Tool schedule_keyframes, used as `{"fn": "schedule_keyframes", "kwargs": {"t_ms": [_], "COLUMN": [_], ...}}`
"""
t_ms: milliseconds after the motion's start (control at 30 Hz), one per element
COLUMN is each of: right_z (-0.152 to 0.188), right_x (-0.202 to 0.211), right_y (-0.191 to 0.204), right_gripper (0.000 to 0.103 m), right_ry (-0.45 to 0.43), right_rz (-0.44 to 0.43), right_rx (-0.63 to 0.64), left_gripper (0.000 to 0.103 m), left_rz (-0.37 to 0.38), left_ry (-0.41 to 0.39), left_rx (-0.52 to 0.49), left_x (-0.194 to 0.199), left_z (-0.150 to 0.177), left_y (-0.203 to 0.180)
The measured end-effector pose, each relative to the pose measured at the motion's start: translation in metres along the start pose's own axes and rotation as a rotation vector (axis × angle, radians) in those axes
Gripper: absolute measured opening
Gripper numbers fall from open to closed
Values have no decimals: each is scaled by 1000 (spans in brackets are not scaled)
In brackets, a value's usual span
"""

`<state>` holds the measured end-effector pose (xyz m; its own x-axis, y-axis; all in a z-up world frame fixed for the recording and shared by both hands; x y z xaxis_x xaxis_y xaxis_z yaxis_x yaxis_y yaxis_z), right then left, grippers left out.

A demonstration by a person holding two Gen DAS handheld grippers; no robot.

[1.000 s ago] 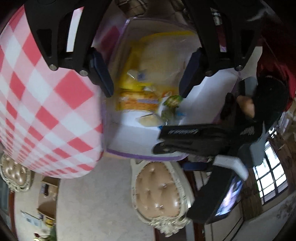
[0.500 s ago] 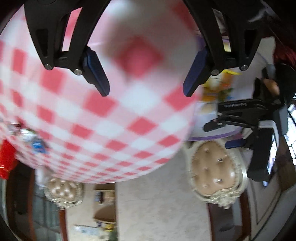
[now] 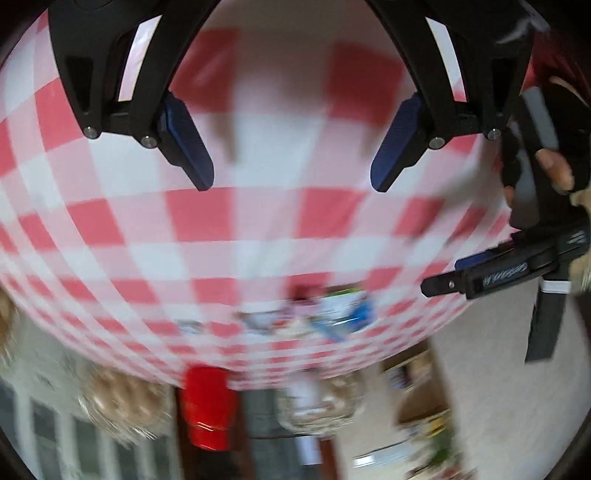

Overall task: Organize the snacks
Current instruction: 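Grasp the blue cartoon-printed bag with the left tool while the right tool grasps the small white candy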

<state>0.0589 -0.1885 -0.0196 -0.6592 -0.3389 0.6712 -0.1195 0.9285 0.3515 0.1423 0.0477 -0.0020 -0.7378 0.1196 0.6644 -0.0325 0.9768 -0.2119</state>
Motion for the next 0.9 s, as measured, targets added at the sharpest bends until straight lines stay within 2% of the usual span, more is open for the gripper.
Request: {"fn": "schedule_keyframes", "kwargs": {"t_ms": [100, 200, 367, 467, 533, 567, 600, 667, 833, 900], "right_z": [-7, -3, 3, 4, 4, 3, 3, 2, -2, -4], "right_x": [4, 6, 1, -7, -9, -8, -8, -5, 4, 8], "right_y": [-6, 1, 9, 8, 3, 0, -3, -7, -10, -11], "right_gripper": [88, 88, 88, 88, 88, 88, 88, 88, 88, 88], "right_ry": [-21, -22, -8, 14, 28, 29, 27, 18, -17, -36], "right_rz": [-25, -14, -20, -27, -44, -49, -53, -74, -108, -107], "right_rx": [-68, -31, 16, 15, -11, -32, -48, -75, -100, -109], "left_gripper": [88, 88, 88, 88, 88, 84, 81, 56, 55, 55], "left_rz": [5, -11, -43, -67, -103, -112, -93, -50, -31, -3], "left_ry": [38, 87, 135, 193, 189, 184, 171, 169, 138, 111], "left_rx": [44, 47, 143, 115, 36, -3, 0, 7, 4, 23], "left_x": [-44, -74, -110, -133, -136, -135, -133, -124, -89, -68], "left_z": [-27, -42, -65, -65, -63, -61, -60, -57, -37, -26], "left_y": [-1, -4, -1, -9, -16, -18, -16, -11, 11, 24]}}
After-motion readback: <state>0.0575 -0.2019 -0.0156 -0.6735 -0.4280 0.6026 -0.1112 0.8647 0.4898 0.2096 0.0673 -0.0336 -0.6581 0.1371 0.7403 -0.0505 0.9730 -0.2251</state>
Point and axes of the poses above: each gripper's, at about its wrist camera, not at the fingertips, and x roughly against the way its jaws point, y to its left, z to its underside, the point moved 7 cm from there along -x, roughly the way its jaws point, and after that the axes turned 8 degrees about -x, right-handed, at the moved point
